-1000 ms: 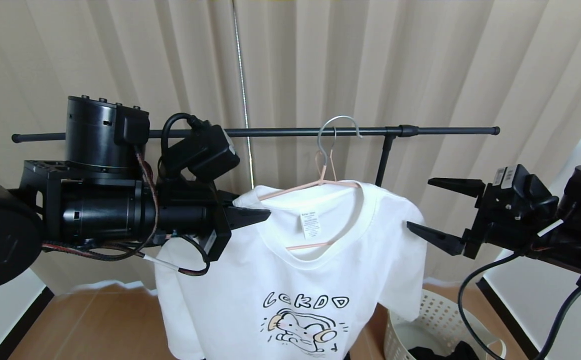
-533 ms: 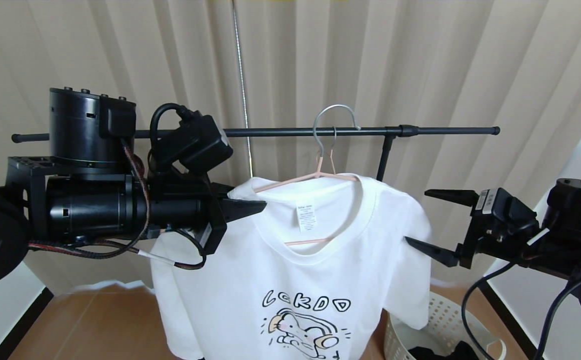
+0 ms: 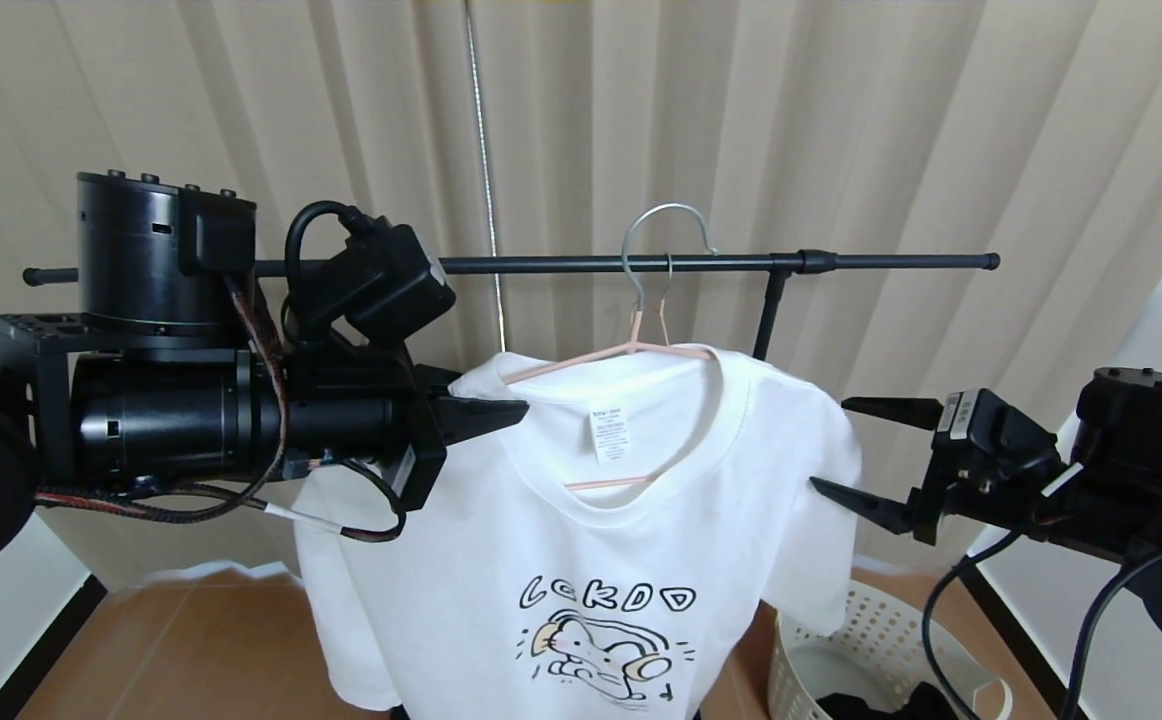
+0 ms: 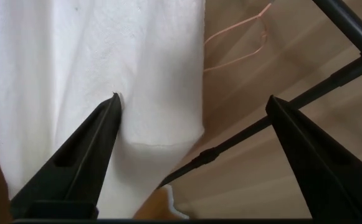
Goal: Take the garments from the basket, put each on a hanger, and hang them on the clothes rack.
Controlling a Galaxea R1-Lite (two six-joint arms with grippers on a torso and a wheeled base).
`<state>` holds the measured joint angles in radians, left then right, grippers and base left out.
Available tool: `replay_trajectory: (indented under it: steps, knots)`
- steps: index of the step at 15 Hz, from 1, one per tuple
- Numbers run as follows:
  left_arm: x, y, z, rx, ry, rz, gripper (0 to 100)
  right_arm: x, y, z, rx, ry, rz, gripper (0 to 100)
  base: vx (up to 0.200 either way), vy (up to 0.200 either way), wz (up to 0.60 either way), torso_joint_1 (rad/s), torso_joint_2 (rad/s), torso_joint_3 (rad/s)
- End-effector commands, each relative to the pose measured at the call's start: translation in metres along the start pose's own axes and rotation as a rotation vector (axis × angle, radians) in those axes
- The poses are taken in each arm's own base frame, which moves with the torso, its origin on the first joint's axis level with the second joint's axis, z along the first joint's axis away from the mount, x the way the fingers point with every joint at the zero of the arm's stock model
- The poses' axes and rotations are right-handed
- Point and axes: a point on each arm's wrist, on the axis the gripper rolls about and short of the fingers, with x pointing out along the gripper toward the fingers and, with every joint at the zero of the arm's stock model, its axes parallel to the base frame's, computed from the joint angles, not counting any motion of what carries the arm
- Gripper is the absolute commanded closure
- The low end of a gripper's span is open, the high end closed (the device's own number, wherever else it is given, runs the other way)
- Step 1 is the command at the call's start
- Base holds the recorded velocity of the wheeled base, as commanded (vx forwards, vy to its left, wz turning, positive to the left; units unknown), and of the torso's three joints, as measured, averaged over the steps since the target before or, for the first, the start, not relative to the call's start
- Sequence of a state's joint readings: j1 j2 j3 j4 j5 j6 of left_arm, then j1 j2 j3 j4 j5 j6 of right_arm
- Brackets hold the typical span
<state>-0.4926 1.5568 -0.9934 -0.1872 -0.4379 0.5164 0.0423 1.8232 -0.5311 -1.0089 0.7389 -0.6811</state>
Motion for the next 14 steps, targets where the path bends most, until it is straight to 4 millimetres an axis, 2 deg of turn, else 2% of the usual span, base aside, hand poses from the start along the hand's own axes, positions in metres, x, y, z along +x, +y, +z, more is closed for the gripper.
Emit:
replay_trajectory:
  steps: [1, 4, 14]
  knots:
    - [-0.002, 0.0, 0.0, 0.001, -0.002, 0.004, 100, 0.001, 0.0, -0.001, 0.001, 0.001, 0.002, 100, 0.0, 0.0, 0.0, 0.0, 0.0, 0.0]
    - [-0.006, 0.0, 0.0, 0.0, -0.001, 0.013, 100, 0.001, -0.001, -0.001, 0.002, 0.0, 0.0, 100, 0.0, 0.0, 0.0, 0.0, 0.0, 0.0]
    - [-0.012, 0.001, -0.006, -0.008, -0.005, 0.035, 100, -0.009, -0.025, -0.012, 0.035, 0.024, -0.085, 100, 0.0, 0.0, 0.0, 0.0, 0.0, 0.0]
